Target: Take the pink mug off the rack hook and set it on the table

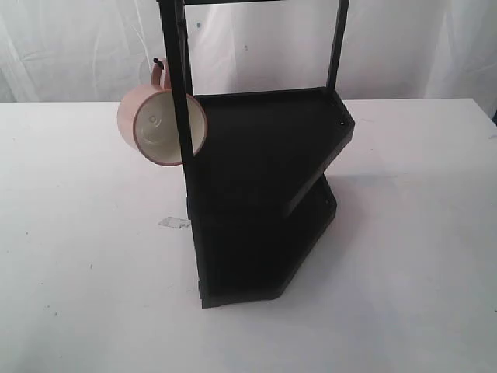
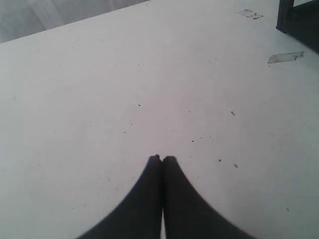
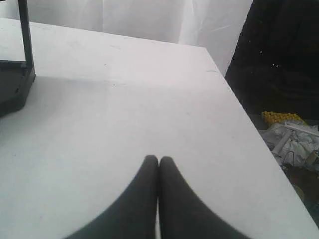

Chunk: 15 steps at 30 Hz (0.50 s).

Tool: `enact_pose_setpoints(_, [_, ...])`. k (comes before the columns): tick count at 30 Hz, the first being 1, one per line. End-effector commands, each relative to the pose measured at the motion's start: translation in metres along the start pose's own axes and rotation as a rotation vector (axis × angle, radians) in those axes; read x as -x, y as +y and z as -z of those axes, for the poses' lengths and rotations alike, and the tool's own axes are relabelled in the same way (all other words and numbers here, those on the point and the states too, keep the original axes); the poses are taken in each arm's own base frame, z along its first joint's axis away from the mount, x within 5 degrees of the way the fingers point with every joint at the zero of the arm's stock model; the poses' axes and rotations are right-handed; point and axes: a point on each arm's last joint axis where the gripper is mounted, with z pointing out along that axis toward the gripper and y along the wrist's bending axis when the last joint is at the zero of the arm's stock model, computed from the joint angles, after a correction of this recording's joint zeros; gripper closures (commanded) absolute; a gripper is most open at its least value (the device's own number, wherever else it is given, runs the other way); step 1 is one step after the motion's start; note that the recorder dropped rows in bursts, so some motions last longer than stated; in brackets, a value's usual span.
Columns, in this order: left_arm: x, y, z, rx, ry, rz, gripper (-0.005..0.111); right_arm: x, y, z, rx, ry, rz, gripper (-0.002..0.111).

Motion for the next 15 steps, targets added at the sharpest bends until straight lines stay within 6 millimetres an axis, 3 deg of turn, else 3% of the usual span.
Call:
enact_pose_setpoints(1, [-0.001, -0.001, 0.000, -0.007, -0.005, 0.006, 0.107, 0.000, 0.000, 0.000, -0.004, -0.004, -0.003, 0.108])
enact_pose_setpoints(5, [0.008, 0.001, 0.000, 0.005, -0.096, 0.082, 0.107, 0.000, 0.000, 0.000, -0.004, -0.004, -0.003, 0.108])
enact_pose_setpoints(8, [0.019, 0.001, 0.002, -0.038, -0.225, 0.466, 0.107, 0.000, 0.000, 0.000, -0.004, -0.004, -0.003, 0.108])
enact_pose_setpoints(10, [0.027, 0.005, 0.004, -0.036, -0.317, 0.609, 0.107, 0.000, 0.000, 0.000, -0.004, -0.004, -0.003, 0.108])
enact_pose_setpoints(15, [0.041, 0.016, 0.012, 0.014, -0.530, 0.671, 0.107, 0.000, 0.000, 0.000, -0.004, -0.004, -0.003, 0.108])
